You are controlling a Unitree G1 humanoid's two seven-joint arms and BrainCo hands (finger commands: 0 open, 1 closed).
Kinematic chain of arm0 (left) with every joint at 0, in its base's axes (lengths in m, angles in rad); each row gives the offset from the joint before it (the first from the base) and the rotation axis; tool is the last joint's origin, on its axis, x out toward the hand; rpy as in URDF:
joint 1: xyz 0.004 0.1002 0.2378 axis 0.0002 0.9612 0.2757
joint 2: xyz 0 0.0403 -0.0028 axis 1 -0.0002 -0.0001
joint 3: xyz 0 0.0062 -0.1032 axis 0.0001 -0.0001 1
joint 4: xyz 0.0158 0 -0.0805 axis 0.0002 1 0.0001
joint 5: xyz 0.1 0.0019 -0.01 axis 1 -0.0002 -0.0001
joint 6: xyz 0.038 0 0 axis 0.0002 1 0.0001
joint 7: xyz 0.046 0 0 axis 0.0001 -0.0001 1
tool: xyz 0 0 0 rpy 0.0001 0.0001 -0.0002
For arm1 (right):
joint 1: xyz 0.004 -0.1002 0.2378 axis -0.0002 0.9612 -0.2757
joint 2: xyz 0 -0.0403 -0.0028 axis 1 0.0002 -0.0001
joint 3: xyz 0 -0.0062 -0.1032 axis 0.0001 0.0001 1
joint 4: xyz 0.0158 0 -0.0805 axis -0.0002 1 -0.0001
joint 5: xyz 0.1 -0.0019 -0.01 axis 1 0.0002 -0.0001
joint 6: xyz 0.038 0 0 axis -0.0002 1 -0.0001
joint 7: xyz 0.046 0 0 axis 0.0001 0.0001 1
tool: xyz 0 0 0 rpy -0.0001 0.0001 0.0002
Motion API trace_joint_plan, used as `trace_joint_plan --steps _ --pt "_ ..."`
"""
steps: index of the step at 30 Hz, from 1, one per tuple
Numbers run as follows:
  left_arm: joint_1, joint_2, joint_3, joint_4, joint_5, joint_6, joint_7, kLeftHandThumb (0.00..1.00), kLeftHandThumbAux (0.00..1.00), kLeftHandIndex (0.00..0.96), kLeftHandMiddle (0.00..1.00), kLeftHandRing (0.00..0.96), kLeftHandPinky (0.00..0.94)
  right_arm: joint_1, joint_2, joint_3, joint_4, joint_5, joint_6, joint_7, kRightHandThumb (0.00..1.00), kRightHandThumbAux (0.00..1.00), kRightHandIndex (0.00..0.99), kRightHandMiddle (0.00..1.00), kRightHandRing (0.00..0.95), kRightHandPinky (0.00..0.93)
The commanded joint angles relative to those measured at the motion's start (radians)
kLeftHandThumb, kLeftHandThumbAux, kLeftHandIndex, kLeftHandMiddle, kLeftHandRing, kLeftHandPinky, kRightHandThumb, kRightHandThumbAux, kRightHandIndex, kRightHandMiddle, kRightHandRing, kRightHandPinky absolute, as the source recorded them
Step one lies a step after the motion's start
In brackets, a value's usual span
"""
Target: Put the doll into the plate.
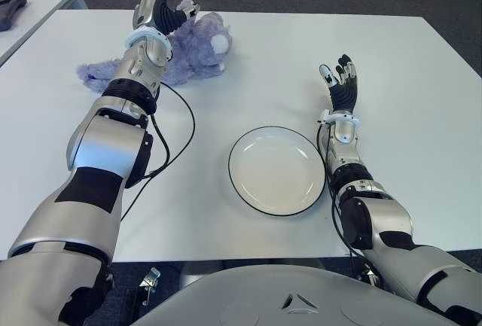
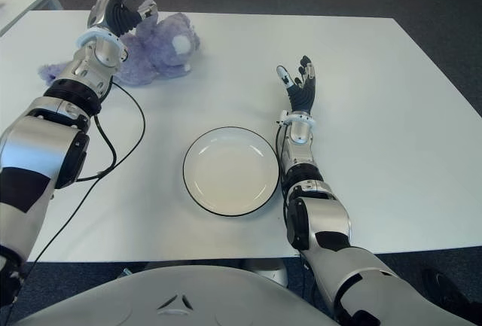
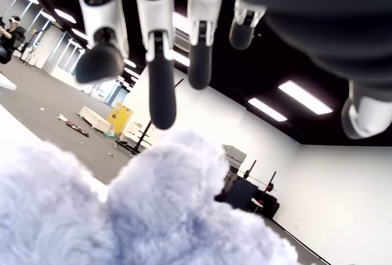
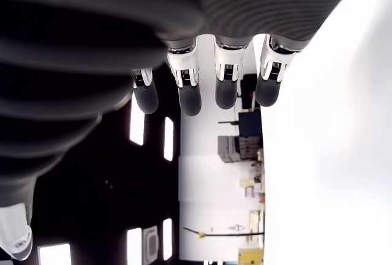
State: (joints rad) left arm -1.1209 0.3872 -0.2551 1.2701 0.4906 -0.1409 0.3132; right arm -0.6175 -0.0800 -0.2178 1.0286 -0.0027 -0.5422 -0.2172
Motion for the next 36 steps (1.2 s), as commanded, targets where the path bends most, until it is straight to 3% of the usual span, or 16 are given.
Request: trace_joint_plan --steps 1,18,26,27,29,34,36 --pt "-0.019 -0.044 -0.016 0.057 0.013 0.057 -0.015 0.186 0.378 0.054 0.239 0.401 0.722 0.372 0.085 -0.006 0.259 0.003 0.039 0.012 0.000 0.565 0.076 0.085 0.045 0.034" --pt "-0.037 -0.065 -0.022 0.074 0.016 0.096 -0.052 0.216 0.384 0.070 0.268 0.434 0.774 0.373 0.089 -0.001 0.259 -0.003 0.036 0.009 0.000 0.540 0.072 0.090 0.051 0.027" --pt "-0.043 -0.077 -0.011 0.078 0.002 0.116 -0.087 0.214 0.365 0.063 0.326 0.563 0.825 0.377 0.088 0.011 0.258 -0.013 0.031 0.011 0.000 0.521 0.071 0.087 0.046 0.020" --pt "-0.043 -0.079 -0.009 0.078 0.001 0.119 -0.089 0.213 0.357 0.061 0.378 0.643 0.839 0.377 0.089 0.011 0.257 -0.013 0.031 0.012 0.000 0.534 0.074 0.089 0.046 0.023" --pt "-0.045 -0.083 -0.007 0.080 -0.002 0.127 -0.094 0.213 0.350 0.059 0.436 0.689 0.843 0.377 0.089 0.011 0.257 -0.013 0.031 0.012 0.000 0.543 0.075 0.092 0.047 0.018" --pt "-0.050 -0.092 -0.010 0.084 0.002 0.141 -0.099 0.216 0.349 0.055 0.486 0.712 0.844 0.377 0.091 0.014 0.256 -0.015 0.030 0.006 0.000 0.544 0.074 0.093 0.049 0.013" --pt "-0.051 -0.095 -0.012 0.086 0.004 0.145 -0.099 0.212 0.356 0.055 0.467 0.665 0.815 0.377 0.091 0.012 0.256 -0.014 0.032 0.005 0.000 0.544 0.077 0.090 0.045 0.017"
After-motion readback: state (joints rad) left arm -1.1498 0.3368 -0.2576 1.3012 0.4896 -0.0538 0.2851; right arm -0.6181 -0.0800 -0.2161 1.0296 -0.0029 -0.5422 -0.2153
